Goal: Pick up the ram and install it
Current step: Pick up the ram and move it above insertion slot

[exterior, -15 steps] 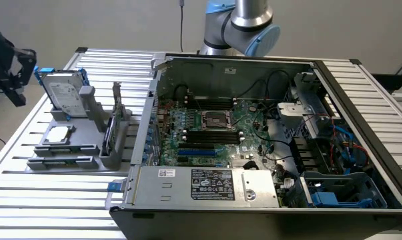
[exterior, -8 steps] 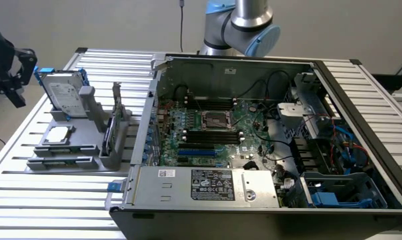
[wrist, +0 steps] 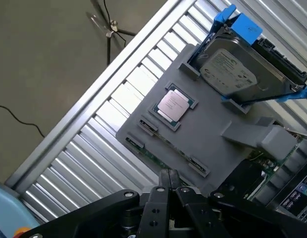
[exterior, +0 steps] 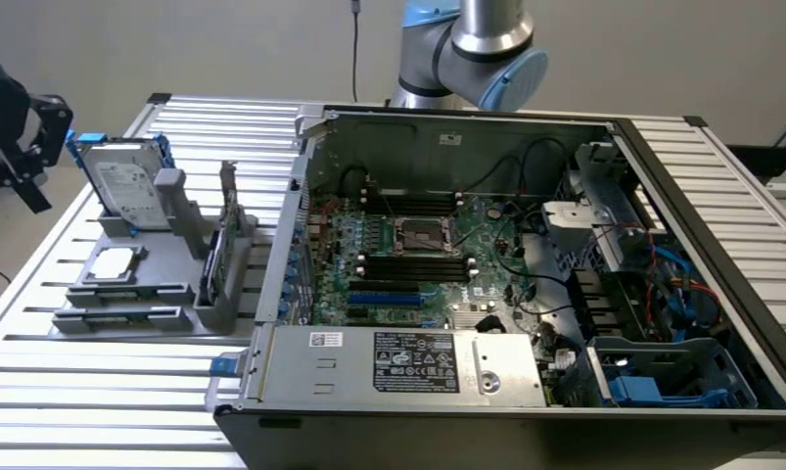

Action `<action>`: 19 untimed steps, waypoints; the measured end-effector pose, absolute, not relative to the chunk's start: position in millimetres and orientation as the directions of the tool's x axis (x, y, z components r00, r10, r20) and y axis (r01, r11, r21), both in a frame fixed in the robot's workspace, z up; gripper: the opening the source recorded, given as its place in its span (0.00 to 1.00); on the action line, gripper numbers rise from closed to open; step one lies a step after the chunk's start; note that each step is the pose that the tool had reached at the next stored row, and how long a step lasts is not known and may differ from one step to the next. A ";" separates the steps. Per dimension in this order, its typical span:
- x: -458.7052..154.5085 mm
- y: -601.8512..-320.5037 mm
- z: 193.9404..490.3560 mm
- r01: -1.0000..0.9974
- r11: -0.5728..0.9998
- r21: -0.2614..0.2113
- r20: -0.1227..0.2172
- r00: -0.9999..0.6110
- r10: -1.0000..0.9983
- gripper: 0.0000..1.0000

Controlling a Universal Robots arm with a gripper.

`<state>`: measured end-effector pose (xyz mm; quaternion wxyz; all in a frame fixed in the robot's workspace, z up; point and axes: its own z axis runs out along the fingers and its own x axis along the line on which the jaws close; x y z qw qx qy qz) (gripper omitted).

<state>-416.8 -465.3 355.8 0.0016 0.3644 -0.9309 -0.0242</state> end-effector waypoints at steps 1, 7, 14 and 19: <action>-416.9 -465.3 355.4 -0.692 0.721 0.046 -0.015 -0.722 -0.692 0.11; -416.8 -465.3 353.4 -0.766 0.642 0.046 -0.015 -0.643 -0.766 0.11; -416.8 -465.3 350.2 -0.841 0.539 0.046 -0.015 -0.540 -0.841 0.11; -416.8 -465.4 347.6 -0.886 0.461 0.046 -0.015 -0.462 -0.887 0.11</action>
